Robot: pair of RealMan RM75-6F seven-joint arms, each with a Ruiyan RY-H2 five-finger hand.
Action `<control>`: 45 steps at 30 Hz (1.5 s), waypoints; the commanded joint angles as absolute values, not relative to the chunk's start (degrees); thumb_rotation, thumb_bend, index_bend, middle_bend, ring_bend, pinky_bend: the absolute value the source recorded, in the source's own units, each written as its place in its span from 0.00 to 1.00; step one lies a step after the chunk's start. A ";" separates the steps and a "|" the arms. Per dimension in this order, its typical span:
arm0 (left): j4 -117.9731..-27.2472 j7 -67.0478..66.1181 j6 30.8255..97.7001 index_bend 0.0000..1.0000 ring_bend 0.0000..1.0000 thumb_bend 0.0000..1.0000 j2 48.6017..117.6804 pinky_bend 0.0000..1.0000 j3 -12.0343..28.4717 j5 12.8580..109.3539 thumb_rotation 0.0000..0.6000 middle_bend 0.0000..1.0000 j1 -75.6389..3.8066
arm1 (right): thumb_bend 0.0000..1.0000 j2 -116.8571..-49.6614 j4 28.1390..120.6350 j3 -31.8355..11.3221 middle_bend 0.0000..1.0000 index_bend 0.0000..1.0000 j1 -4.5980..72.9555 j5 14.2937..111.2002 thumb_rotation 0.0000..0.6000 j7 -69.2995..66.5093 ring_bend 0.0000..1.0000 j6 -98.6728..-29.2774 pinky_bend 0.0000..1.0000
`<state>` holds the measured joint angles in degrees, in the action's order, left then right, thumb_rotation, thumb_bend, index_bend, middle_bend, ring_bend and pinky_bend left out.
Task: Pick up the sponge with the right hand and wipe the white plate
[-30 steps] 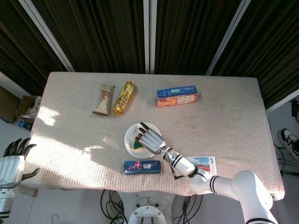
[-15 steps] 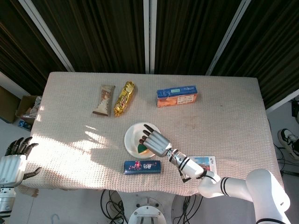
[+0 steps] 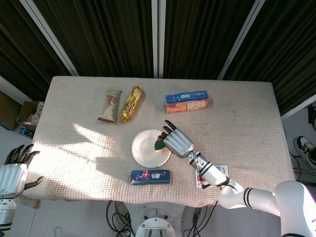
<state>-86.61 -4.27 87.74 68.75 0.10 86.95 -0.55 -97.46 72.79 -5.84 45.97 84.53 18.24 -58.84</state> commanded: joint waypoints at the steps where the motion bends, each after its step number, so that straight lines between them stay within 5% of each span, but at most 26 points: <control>1: -86.50 -4.16 87.90 0.25 0.07 0.00 68.94 0.12 0.17 87.04 1.00 0.12 -0.51 | 0.42 -94.86 72.30 -4.76 0.44 0.58 43.21 83.18 1.00 16.90 0.22 -59.71 0.11; 7: -87.00 -4.82 87.66 0.25 0.07 0.00 69.21 0.12 -0.02 87.74 1.00 0.12 -0.86 | 0.42 -96.85 64.30 -3.01 0.35 0.36 41.00 81.14 1.00 12.51 0.18 -57.27 0.11; 13: -87.89 -5.87 87.83 0.25 0.07 0.00 68.71 0.12 0.06 87.67 1.00 0.12 -0.83 | 0.39 -96.96 63.61 -2.62 0.06 0.00 40.18 80.39 1.00 10.44 0.00 -55.45 0.00; 24: -88.25 -7.06 87.81 0.25 0.07 0.00 68.46 0.12 0.55 87.15 1.00 0.12 -1.03 | 0.40 -82.45 78.79 -2.08 0.06 0.00 33.42 80.30 1.00 9.19 0.00 -63.37 0.00; 31: -88.43 -6.26 88.33 0.25 0.07 0.00 68.73 0.12 1.42 86.61 1.00 0.12 -1.17 | 0.41 -72.23 87.72 -1.51 0.11 0.00 22.57 80.76 1.00 3.47 0.00 -78.14 0.00; 37: -88.63 -6.11 88.92 0.25 0.07 0.00 69.41 0.12 1.79 86.11 1.00 0.12 -0.93 | 0.41 -67.89 89.19 1.31 0.13 0.00 13.32 82.86 1.00 -3.61 0.00 -88.04 0.00; 45: -89.44 -6.96 89.26 0.25 0.08 0.00 69.66 0.12 1.54 86.09 1.00 0.12 -0.57 | 0.43 -65.95 88.18 3.33 0.13 0.00 8.35 86.50 1.00 -8.10 0.00 -91.68 0.00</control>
